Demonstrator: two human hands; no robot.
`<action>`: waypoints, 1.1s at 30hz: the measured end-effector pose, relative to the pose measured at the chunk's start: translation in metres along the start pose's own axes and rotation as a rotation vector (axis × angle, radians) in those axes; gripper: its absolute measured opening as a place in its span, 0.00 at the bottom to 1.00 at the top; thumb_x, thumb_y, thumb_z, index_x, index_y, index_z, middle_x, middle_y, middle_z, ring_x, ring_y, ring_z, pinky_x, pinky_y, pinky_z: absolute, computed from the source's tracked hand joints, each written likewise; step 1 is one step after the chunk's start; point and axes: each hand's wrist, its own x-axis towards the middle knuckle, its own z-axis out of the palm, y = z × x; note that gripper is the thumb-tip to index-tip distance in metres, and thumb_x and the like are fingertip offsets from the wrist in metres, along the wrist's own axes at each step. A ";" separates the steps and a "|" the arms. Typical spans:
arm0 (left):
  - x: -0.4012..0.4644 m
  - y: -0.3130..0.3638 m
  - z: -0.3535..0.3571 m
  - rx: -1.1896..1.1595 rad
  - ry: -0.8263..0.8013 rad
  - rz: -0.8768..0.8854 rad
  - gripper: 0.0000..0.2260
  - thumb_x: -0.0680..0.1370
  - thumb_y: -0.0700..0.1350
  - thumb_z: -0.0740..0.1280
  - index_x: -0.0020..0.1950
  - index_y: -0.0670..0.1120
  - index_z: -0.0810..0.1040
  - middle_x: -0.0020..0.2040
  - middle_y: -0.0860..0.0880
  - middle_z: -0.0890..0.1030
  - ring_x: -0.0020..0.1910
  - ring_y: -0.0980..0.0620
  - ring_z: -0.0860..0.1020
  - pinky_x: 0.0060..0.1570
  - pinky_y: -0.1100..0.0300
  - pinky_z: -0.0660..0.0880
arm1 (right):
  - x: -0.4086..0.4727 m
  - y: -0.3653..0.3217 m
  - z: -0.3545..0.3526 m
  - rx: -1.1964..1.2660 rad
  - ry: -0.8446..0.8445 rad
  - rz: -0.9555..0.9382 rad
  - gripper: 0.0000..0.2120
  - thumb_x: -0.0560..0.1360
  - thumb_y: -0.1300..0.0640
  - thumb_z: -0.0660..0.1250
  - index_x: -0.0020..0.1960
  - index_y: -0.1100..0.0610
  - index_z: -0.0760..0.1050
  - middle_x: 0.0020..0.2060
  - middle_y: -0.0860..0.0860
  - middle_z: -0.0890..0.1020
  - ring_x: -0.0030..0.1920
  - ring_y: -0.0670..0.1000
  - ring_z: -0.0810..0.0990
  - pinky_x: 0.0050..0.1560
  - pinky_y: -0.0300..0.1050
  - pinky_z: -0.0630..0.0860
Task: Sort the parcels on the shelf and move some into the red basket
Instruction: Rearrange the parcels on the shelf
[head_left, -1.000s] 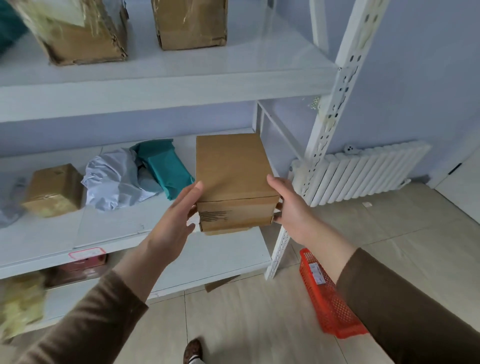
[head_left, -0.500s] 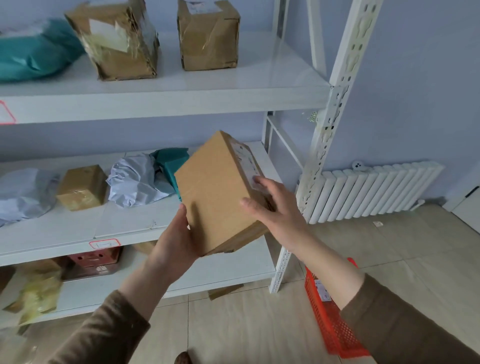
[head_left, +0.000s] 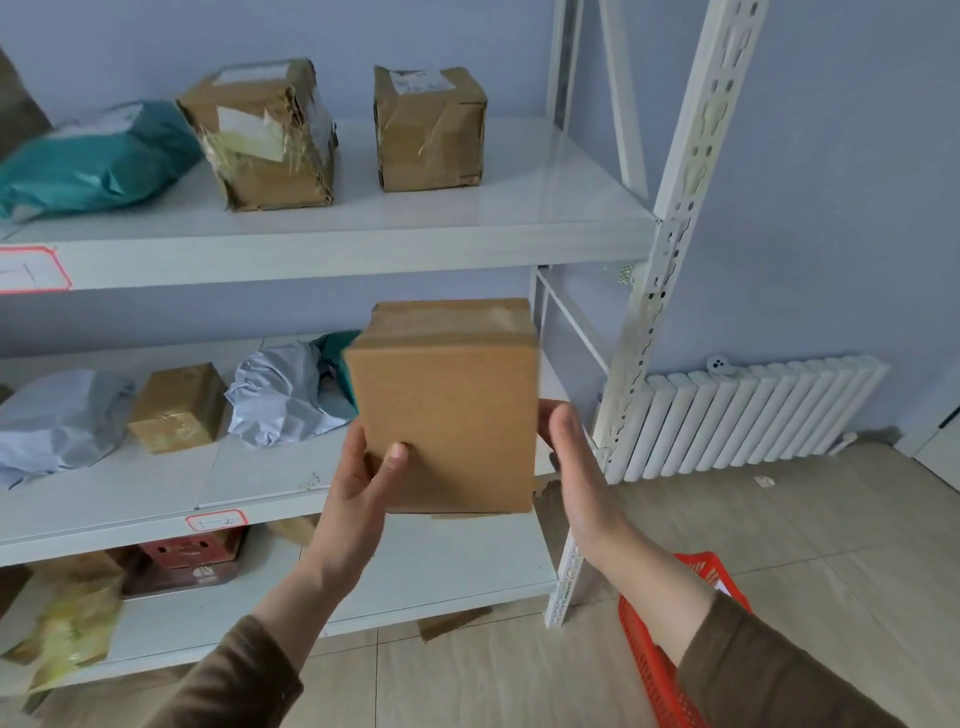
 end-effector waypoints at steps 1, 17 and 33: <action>0.000 0.001 0.001 0.088 -0.025 0.069 0.17 0.84 0.53 0.66 0.73 0.59 0.71 0.67 0.55 0.80 0.67 0.53 0.77 0.71 0.42 0.73 | 0.004 0.004 -0.001 0.094 0.042 0.044 0.30 0.73 0.22 0.49 0.66 0.31 0.75 0.69 0.35 0.77 0.71 0.36 0.71 0.78 0.51 0.64; 0.003 -0.028 -0.019 0.576 -0.042 0.326 0.34 0.73 0.71 0.68 0.72 0.55 0.63 0.68 0.51 0.76 0.65 0.51 0.79 0.59 0.54 0.80 | 0.022 0.028 -0.005 0.543 0.069 0.146 0.28 0.78 0.37 0.55 0.67 0.51 0.80 0.59 0.52 0.86 0.70 0.58 0.77 0.67 0.54 0.73; 0.061 -0.034 -0.036 -0.329 0.099 -0.353 0.25 0.85 0.62 0.53 0.75 0.51 0.73 0.71 0.48 0.80 0.71 0.47 0.77 0.72 0.45 0.72 | 0.047 0.003 0.006 -0.026 -0.176 -0.189 0.28 0.84 0.63 0.63 0.80 0.46 0.64 0.74 0.42 0.75 0.74 0.39 0.71 0.73 0.37 0.68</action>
